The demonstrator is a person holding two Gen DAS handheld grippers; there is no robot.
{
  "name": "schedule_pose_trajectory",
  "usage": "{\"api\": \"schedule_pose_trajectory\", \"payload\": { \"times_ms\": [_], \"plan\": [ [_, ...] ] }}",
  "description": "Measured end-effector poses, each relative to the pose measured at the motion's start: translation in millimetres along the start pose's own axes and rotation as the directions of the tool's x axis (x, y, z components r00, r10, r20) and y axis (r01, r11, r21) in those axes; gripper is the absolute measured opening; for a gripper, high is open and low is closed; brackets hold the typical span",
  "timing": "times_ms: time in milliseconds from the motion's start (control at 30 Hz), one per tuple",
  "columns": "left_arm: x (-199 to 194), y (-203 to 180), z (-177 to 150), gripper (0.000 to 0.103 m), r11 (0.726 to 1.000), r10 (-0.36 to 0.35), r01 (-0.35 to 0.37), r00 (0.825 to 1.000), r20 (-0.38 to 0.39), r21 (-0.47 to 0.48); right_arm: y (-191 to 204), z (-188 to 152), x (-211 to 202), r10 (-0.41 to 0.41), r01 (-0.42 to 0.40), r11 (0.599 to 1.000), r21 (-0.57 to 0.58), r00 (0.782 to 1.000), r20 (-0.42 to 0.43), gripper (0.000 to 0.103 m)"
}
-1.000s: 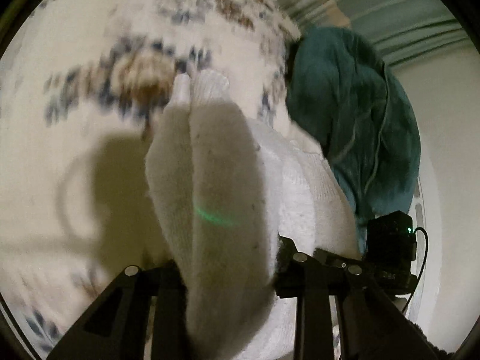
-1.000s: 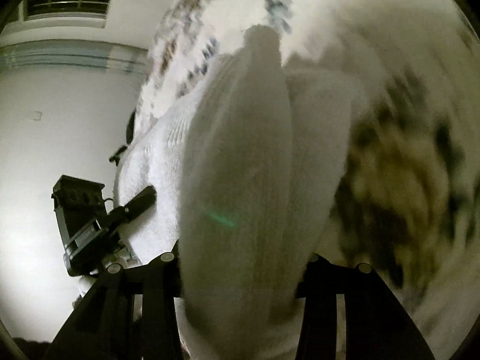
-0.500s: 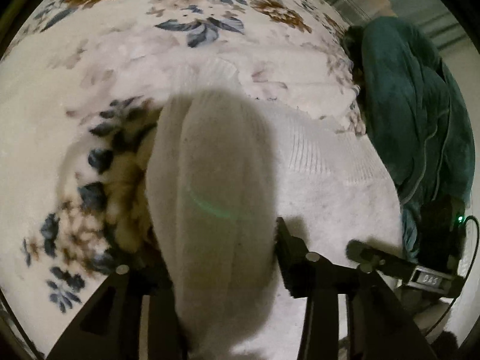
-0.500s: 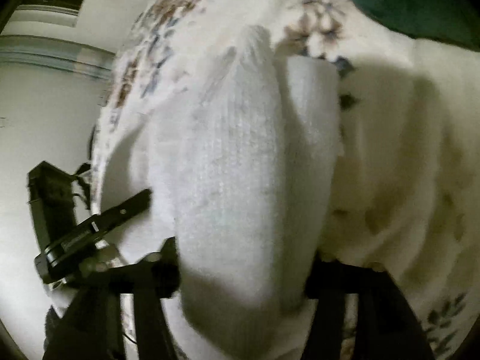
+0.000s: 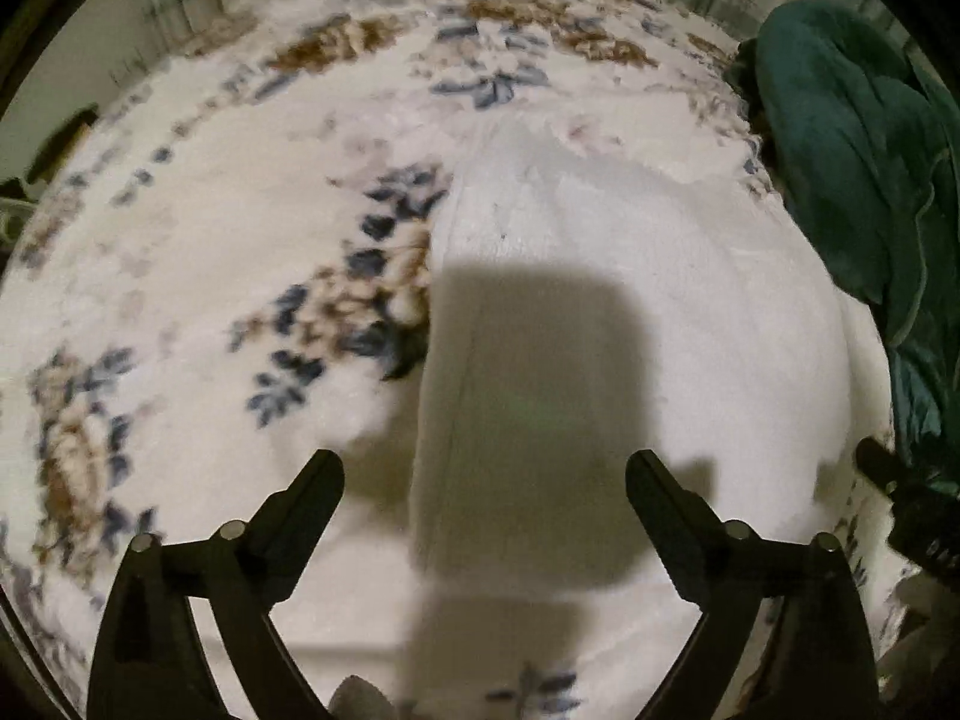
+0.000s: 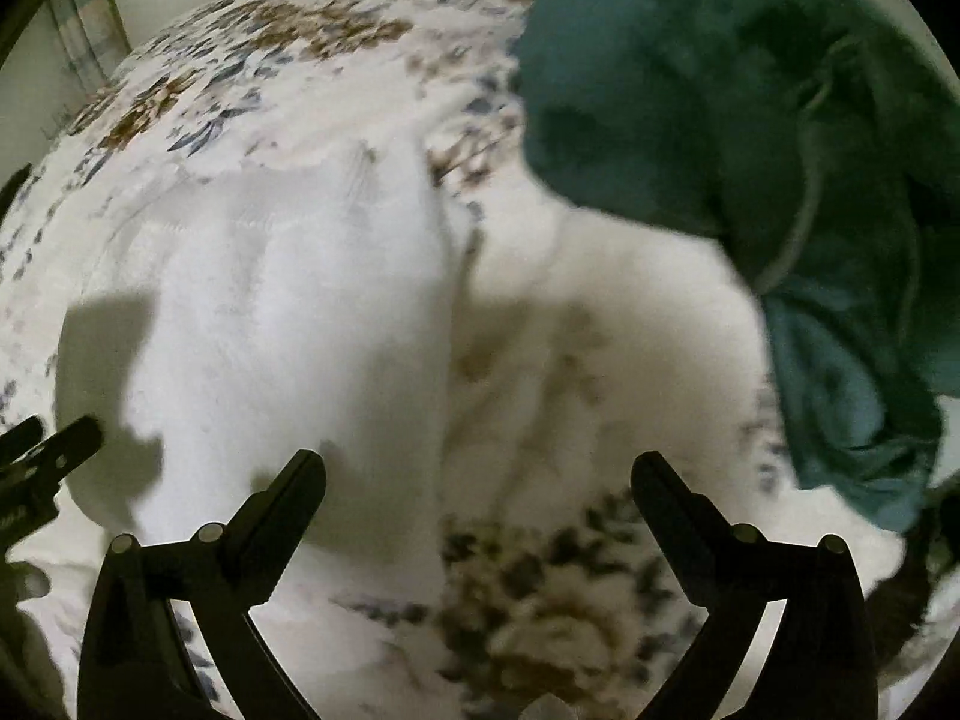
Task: Fold small clothes
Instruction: 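Open both grippers and pull them back from the folded sweater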
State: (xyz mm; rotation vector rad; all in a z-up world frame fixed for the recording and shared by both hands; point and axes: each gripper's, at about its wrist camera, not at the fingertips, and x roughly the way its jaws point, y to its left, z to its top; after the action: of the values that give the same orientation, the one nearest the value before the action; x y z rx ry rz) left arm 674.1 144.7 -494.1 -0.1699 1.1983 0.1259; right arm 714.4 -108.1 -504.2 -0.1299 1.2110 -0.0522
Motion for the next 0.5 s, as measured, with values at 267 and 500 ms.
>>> {"api": "schedule_pose_trajectory", "payload": {
  "times_ms": [267,500],
  "plan": [
    [-97.2,-19.7,-18.5,0.103,0.999,0.034,-0.036,0.996,0.084,0.012,-13.1,-21.3,-95.3,-0.046,0.044,0.999,0.024,0.995,0.089,0.103],
    [-217.6,-40.6,-49.0,0.103,0.999,0.035,-0.042,0.984,0.173,0.033,-33.6,-63.2,-216.6,-0.043,0.038,0.999,0.037,0.985,0.165,0.103]
  ]
}}
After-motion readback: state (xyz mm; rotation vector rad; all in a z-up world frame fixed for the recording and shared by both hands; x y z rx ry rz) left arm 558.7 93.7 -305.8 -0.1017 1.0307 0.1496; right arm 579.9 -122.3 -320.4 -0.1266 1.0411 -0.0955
